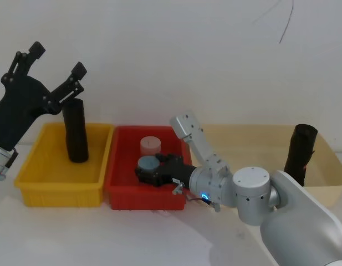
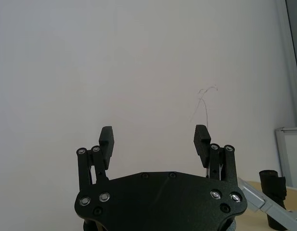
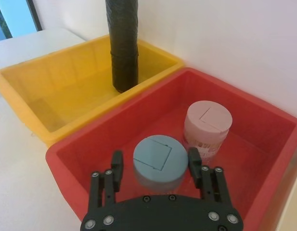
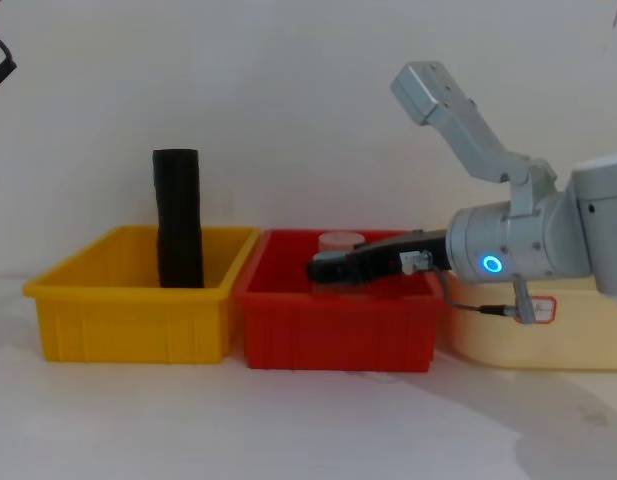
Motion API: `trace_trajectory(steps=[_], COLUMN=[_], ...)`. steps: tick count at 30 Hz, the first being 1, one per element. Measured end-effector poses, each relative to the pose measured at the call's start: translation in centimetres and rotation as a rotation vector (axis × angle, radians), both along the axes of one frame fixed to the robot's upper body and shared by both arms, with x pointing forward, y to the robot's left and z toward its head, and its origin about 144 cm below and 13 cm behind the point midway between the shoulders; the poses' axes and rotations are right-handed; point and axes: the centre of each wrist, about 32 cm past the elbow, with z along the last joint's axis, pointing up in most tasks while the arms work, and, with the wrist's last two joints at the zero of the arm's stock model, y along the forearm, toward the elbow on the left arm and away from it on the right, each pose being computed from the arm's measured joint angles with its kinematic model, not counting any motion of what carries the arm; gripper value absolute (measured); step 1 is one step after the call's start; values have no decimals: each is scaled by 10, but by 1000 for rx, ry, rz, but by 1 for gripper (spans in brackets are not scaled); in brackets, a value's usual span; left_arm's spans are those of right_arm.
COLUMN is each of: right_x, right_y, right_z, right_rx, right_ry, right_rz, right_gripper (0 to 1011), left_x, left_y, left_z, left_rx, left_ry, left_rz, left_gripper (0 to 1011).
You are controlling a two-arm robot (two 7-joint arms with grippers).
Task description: Pick up the garbage bag with the one hand and transfer it to the other hand.
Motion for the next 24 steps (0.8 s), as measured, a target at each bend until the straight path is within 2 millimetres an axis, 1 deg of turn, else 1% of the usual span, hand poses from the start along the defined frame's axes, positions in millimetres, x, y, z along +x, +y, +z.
trace_trajectory(steps=[2,3,5,6,7,15,24], right_x=[0,1,1,1,1,0,-4], right_y=[1,1,1,1,1,-1,-14], right_z=[0,0,1,1,1,12,37], right_rx=[2,3,6,7,8,36,109], right_ry=[1,1,2,2,2,-22,-96], right_rz=[-1,-2,-4,-6,-7,-14,-43], right_gripper=[763,763,710,659,647,646,645], left_x=[0,0,0,0,0,0,0], left_y=[0,0,0,0,0,0,0], left_z=[0,0,0,0,0,0,0], left_rx=[0,0,0,0,0,0,0], left_ry=[0,0,0,0,0,0,0], left_rz=[0,0,0,0,0,0,0], left_gripper=[1002,1002,1002,1002,1001,1001,1001])
